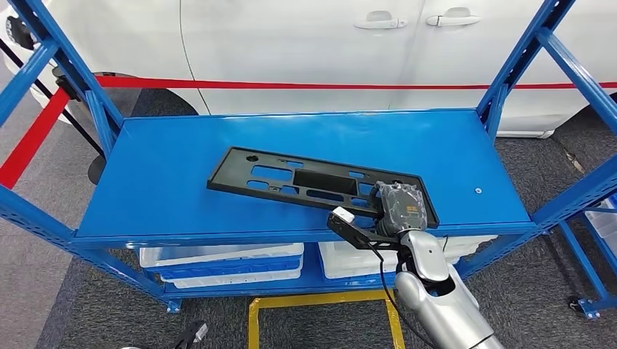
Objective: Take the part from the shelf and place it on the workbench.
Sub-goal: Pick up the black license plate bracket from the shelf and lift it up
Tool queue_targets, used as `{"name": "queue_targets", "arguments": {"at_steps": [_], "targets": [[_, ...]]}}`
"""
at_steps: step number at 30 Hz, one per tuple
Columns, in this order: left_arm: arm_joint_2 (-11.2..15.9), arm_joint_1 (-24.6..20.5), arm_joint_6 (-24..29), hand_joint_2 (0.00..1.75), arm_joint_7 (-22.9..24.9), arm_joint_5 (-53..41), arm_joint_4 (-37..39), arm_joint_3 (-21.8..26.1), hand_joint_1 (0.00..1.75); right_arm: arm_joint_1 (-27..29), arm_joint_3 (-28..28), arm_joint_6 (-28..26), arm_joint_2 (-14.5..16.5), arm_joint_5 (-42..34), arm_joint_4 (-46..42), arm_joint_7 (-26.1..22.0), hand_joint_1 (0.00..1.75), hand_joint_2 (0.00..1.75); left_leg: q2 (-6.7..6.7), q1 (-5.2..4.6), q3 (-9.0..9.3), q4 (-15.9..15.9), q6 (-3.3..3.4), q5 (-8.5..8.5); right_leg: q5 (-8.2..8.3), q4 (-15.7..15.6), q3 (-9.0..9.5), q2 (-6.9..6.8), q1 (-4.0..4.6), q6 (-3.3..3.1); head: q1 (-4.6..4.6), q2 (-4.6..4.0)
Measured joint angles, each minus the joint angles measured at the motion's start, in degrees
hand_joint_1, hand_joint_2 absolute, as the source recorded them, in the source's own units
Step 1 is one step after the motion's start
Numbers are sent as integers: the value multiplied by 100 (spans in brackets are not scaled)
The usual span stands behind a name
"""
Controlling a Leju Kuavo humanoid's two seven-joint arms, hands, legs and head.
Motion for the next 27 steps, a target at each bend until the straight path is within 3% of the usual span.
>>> {"name": "queue_targets", "arguments": {"at_steps": [8, 10, 13, 14, 15, 16, 18, 20, 25, 27], "targets": [[0, 30, 71, 175, 129, -23, 2, 4, 0, 53, -101, -41, -381, -319, -1797, -381, 175, 175, -2, -25, -11, 11, 88, -3, 9, -26, 8, 5, -48, 84, -2, 0], [-7, 29, 73, 175, 122, -25, 2, 4, 0, 76, -115, -103, -479, -301, -2099, -442, 175, 175, 20, 8, 27, -80, 143, 58, -122, 93, -25, 5, -41, 114, 1, 0], [-17, 23, 89, 175, 151, -31, 2, 4, 0, 117, -126, -218, -621, -225, -2346, -527, 175, 175, 42, 29, 36, -131, 186, 100, -693, 1018, -404, 0, -58, 148, 4, 0], [-16, 23, 96, 175, 171, -31, 2, 4, 0, 135, -126, -249, -663, -199, -2383, -550, 175, 175, 43, 30, 25, -122, 185, 100, -814, 1338, -538, -1, -73, 166, 3, 0], [-16, 22, 101, 175, 191, -31, 2, 4, 0, 152, -127, -270, -703, -183, -2405, -565, 175, 175, 43, 33, 11, -107, 183, 101, -827, 1502, -599, -3, -91, 185, 3, 0], [-17, 22, 106, 175, 207, -31, 2, 4, 0, 162, -127, -286, -738, -179, -2418, -576, 175, 175, 41, 40, -6, -81, 179, 101, -721, 1441, -555, -6, -110, 202, 3, 0], [-21, 22, 110, 175, 241, -31, 2, 4, 0, 170, -132, -299, -792, -199, -2440, -591, 175, 175, 35, 61, -53, -6, 140, 90, -368, 785, -209, -16, -152, 233, 4, 0], [-20, 22, 116, 175, 269, -31, 2, 4, 0, 175, -137, -303, -825, -239, -2462, -617, 175, 175, 23, 62, -106, 61, 55, 95, -156, 232, 66, 1, -138, 217, 1, 0], [-15, 29, 121, 175, 287, -31, 5, 4, 0, 186, -137, -299, -841, -302, -2490, -647, 175, 175, 7, 56, -184, 89, -123, 148, -59, 130, 5, 15, -108, 59, -6, 0], [-16, 33, 121, 175, 286, -30, 9, 4, 0, 186, -136, -282, -843, -353, -2512, -658, 175, 175, 15, 75, -302, 357, -172, -147, 29, 105, -76, -8, -125, -62, -8, 0]]}}
